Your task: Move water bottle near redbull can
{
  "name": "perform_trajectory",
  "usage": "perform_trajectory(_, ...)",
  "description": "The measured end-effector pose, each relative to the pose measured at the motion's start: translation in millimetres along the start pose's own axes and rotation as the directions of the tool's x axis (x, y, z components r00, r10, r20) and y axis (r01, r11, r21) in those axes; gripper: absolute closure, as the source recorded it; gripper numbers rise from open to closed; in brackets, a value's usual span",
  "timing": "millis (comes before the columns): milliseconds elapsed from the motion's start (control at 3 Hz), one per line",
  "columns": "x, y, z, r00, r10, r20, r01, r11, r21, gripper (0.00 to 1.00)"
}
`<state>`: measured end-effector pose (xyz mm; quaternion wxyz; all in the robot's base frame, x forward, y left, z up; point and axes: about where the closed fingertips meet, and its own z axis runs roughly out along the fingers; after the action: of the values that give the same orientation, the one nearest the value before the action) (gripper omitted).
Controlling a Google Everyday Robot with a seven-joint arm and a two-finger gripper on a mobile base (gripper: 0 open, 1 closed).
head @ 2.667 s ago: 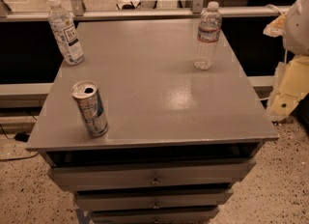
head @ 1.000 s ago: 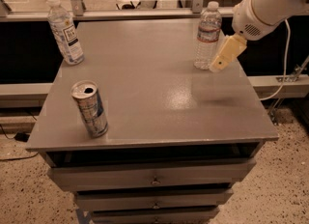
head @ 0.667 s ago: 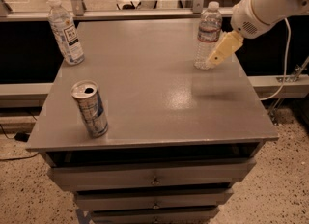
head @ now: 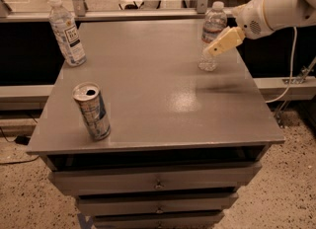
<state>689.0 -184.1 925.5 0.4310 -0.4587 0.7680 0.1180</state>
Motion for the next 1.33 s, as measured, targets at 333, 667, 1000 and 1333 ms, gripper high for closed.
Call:
perform_trajectory(333,-0.9,-11.1,7.7,0.990,0.066,0.125,-0.062,0.9974,-0.035,0.00)
perform_trajectory(667,0.3,-16.2,12.1,0.972,0.114,0.206,-0.103,0.9925,-0.066,0.16)
perform_trajectory(1000,1.1,-17.8,13.4,0.957,0.147,0.251,-0.129,0.9878,-0.088,0.39)
perform_trajectory(1333,-2.3,-16.4,9.9,0.946,0.164,0.280,-0.138,0.9844,-0.109,0.62)
